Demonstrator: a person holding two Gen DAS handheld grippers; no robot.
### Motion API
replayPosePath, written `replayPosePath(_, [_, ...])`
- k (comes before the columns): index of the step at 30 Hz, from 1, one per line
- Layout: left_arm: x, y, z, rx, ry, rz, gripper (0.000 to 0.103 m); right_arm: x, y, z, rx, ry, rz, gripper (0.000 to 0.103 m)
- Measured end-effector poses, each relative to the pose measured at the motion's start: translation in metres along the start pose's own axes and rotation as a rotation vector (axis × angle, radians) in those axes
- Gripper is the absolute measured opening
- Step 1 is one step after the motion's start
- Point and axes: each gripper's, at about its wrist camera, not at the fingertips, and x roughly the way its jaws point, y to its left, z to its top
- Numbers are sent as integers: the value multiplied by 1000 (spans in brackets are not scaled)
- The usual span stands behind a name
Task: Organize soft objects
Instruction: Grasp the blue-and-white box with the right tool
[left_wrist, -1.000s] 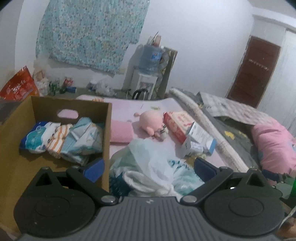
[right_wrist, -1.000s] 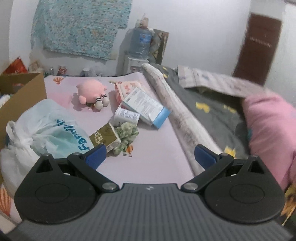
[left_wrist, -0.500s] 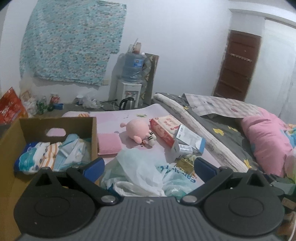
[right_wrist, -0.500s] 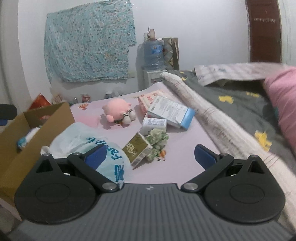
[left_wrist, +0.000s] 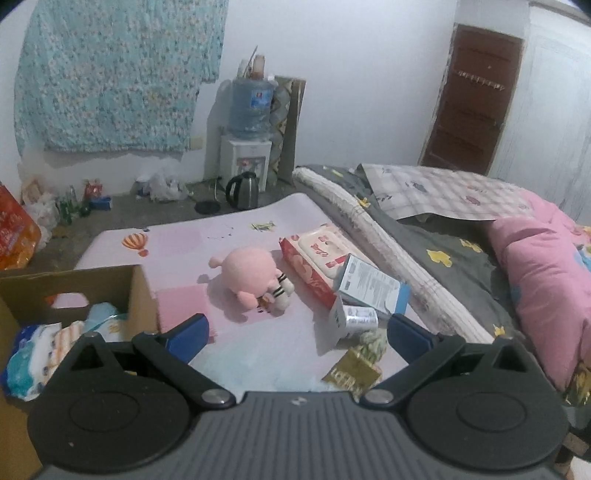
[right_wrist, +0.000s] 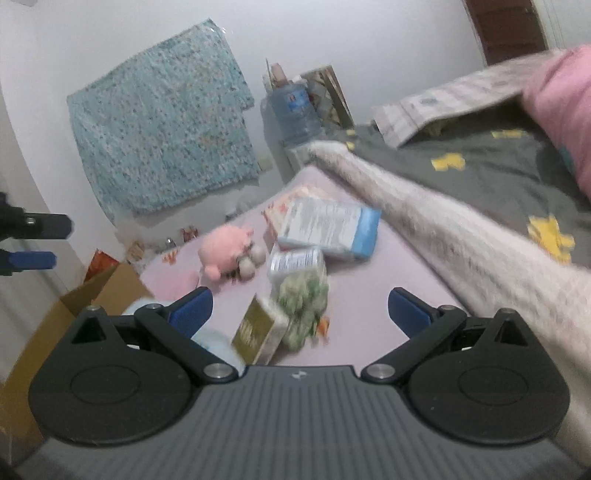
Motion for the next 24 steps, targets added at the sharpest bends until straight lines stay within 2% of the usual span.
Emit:
replayPosePath(5, [46,-8,14,-79,63,-2,98,44,-4,39,-156,-45,32,99])
replayPosePath(7, [64,-9,12,-122,95,-4,86,70,-8,59,-200,-35,66,96])
replayPosePath(10, [83,-8,2,-171,143,-21,71,122,-21,89,-223,22,121,90])
replayPosePath(14, [96,-1,-9,-224,188,-33,59,193,-31,116,-269,162,131,88])
replayPosePath(17, [97,4,-13,-232,200,-19,58,231,-30,118,-370,232,119,89])
replayPosePath(21, [95,6,-13,-212,198,-17,58,259,-24,101,-488,351,133,90])
replayPosePath(23, [94,5,-13,-205,201,-22,58,267,-25,92,-506,394,136,99])
replayPosePath(24, [95,5,-14,-209,203,-28,58,267,-25,88,-496,402,141,99])
